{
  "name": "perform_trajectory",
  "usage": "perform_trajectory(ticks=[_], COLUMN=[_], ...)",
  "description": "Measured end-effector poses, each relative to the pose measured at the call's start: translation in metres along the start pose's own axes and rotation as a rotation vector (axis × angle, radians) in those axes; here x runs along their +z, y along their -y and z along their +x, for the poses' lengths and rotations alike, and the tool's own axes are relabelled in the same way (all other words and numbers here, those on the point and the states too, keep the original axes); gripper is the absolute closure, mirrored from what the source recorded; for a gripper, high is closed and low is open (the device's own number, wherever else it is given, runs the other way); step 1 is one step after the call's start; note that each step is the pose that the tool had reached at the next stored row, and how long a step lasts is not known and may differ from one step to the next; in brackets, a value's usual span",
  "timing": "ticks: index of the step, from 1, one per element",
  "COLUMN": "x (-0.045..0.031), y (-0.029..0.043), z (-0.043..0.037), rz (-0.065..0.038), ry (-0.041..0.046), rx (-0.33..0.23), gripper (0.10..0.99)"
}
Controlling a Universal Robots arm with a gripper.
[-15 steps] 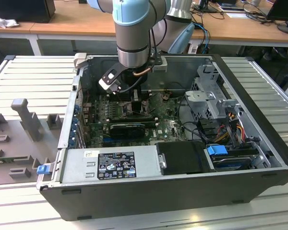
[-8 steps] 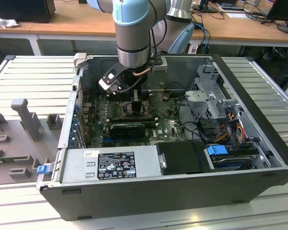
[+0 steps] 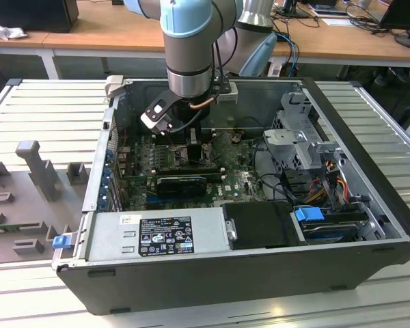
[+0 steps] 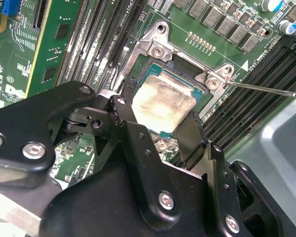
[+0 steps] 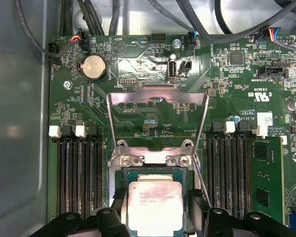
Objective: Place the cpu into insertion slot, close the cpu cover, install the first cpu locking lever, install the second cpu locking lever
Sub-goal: 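Place the cpu into insertion slot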
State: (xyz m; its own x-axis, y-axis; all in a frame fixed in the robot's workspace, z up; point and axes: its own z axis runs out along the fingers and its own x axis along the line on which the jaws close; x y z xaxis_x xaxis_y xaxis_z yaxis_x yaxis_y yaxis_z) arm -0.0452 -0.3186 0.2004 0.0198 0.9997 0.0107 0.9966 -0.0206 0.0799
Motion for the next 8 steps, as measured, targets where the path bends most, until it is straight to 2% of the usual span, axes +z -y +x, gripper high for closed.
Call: perform_trajectory(ticks=[8], x=[-0.0052], y=[-0.0004], z=[0.0], rz=[0.0], ry=[0.0001], rx=[0.0], gripper=[0.475])
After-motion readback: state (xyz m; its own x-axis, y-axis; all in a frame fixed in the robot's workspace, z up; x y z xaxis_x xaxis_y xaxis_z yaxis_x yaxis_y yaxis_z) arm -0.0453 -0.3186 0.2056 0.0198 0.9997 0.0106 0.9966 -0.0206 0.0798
